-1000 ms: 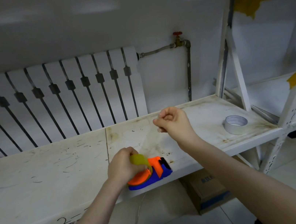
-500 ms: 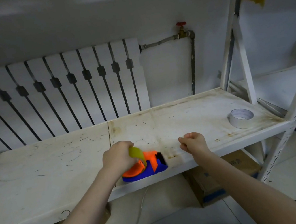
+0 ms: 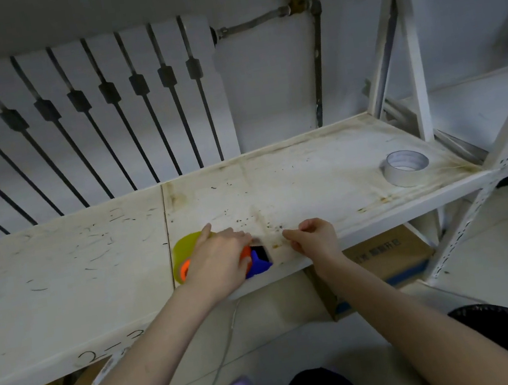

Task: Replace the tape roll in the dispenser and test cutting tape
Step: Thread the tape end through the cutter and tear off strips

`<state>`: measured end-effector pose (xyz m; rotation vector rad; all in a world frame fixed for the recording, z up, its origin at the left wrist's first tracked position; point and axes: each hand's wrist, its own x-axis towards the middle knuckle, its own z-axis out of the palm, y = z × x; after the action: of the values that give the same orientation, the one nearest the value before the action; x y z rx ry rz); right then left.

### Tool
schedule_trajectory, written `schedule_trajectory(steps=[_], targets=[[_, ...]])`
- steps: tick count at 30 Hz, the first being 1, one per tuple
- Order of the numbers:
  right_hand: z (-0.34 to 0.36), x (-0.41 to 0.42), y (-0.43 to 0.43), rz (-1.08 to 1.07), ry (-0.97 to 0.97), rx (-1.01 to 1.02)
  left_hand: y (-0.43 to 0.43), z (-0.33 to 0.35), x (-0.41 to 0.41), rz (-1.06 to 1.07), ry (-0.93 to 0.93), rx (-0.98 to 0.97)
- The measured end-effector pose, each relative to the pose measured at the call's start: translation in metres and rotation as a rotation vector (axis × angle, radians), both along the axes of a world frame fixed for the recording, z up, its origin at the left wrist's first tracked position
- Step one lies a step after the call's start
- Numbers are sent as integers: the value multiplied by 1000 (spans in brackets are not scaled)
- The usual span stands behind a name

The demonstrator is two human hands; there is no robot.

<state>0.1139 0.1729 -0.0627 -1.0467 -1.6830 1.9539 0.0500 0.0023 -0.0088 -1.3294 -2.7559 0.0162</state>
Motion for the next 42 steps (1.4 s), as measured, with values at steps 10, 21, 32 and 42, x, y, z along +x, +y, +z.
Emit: schedule_trajectory(steps=[10, 21, 32, 42], targets=[[-2, 9, 0, 70, 25, 122, -1, -3, -5, -29, -57, 82], [-17, 27, -14, 119, 87, 119, -5, 4, -7, -72, -141, 87], [-17, 32, -22, 136, 133, 82, -4, 2, -7, -50, -98, 40], [-20, 29, -20, 118, 126, 12, -2, 3, -5, -42, -89, 48]])
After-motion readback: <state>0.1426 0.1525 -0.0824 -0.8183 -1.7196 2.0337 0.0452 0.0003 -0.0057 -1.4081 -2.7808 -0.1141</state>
